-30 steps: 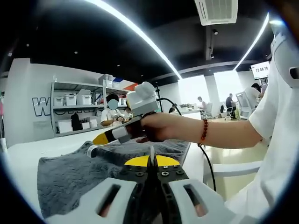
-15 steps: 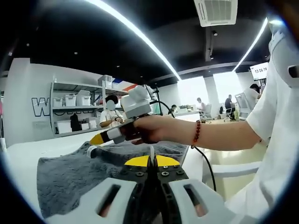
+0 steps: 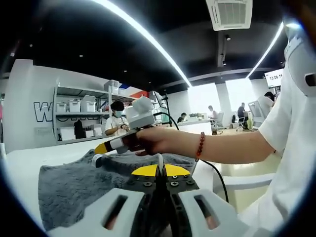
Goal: Open the folded towel by lifting each exposed corner and separating the folded layers until the towel lies flat within the target outline without major curled edges
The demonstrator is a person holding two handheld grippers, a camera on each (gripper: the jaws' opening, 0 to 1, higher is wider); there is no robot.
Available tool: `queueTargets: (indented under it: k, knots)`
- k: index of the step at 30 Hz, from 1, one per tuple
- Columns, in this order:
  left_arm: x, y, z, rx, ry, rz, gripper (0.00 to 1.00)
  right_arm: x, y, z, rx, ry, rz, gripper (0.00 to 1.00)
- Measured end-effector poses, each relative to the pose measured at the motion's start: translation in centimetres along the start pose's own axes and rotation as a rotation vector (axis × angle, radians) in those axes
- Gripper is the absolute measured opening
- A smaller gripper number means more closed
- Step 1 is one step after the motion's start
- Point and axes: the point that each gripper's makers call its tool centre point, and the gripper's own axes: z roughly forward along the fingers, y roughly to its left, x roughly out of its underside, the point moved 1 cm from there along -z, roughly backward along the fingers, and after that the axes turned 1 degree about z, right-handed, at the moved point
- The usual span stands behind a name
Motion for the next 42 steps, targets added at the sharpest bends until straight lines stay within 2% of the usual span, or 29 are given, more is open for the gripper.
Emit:
queueTargets:
  k: [19, 25, 28, 30, 35, 42]
  knots:
    - [-0.1, 0.1, -0.2, -0.003, -0.006, 0.001, 0.01, 1.1, -0.2, 2.1, 0.007, 0.050, 0.021, 0.29]
    - [-0.1, 0.0, -0.2, 0.000, 0.000, 0.004, 0.01, 1.0, 0.0, 2.5, 0.006, 0.051, 0.012, 0.27]
    - [0.0, 0.0, -0.1, 0.000, 0.001, 0.006, 0.01, 0.9, 0.1, 3.0, -0.014, 0.045, 0.055, 0.26]
    - [0.0, 0.0, -0.1, 0.002, 0.003, 0.007, 0.01, 0.9, -0.1, 3.3, 0.001, 0.050, 0.037, 0.26]
    - [-0.1, 0.1, -0.2, 0.001, -0.003, 0.002, 0.01, 1.0, -0.2, 3.4, 0.001, 0.054, 0.066, 0.25]
    - [0.0, 0.1, -0.1, 0.002, 0.002, 0.007, 0.01, 0.9, -0.6, 3.5, 0.010, 0.061, 0.057, 0.23]
